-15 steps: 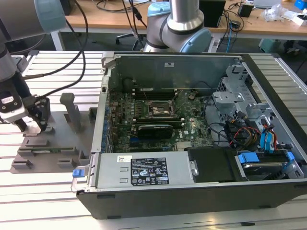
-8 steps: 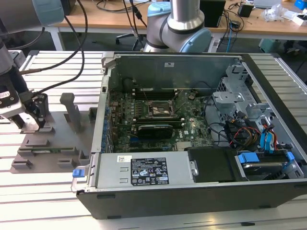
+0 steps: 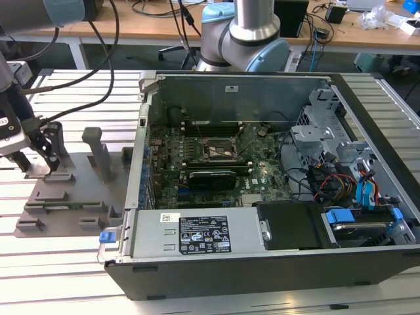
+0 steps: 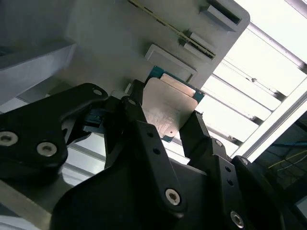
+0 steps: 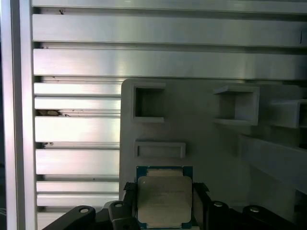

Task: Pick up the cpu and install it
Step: 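Pick up the cpu and move it towards the insertion slot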

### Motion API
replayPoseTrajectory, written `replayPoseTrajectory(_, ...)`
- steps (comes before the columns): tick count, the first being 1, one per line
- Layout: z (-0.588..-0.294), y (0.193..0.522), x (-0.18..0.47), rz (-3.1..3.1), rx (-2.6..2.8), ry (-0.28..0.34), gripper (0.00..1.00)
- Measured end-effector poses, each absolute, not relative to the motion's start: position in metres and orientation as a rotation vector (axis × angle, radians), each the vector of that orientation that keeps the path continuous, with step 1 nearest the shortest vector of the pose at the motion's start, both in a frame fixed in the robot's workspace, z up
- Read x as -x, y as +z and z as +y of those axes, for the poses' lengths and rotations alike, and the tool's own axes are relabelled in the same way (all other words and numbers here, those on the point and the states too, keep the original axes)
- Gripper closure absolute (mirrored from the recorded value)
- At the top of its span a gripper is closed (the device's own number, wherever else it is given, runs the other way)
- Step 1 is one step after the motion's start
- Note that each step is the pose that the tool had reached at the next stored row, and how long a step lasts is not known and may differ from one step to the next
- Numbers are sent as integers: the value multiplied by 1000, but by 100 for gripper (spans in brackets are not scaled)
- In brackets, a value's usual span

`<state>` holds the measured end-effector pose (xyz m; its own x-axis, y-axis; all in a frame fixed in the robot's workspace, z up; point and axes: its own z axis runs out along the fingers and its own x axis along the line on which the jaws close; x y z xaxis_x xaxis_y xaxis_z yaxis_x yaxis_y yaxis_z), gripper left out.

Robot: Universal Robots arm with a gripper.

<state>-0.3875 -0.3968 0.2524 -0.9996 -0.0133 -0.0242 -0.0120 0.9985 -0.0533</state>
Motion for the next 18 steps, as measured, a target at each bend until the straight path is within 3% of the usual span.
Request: replayPoseTrajectory(18,-397,280,387,3116,20,-83,45)
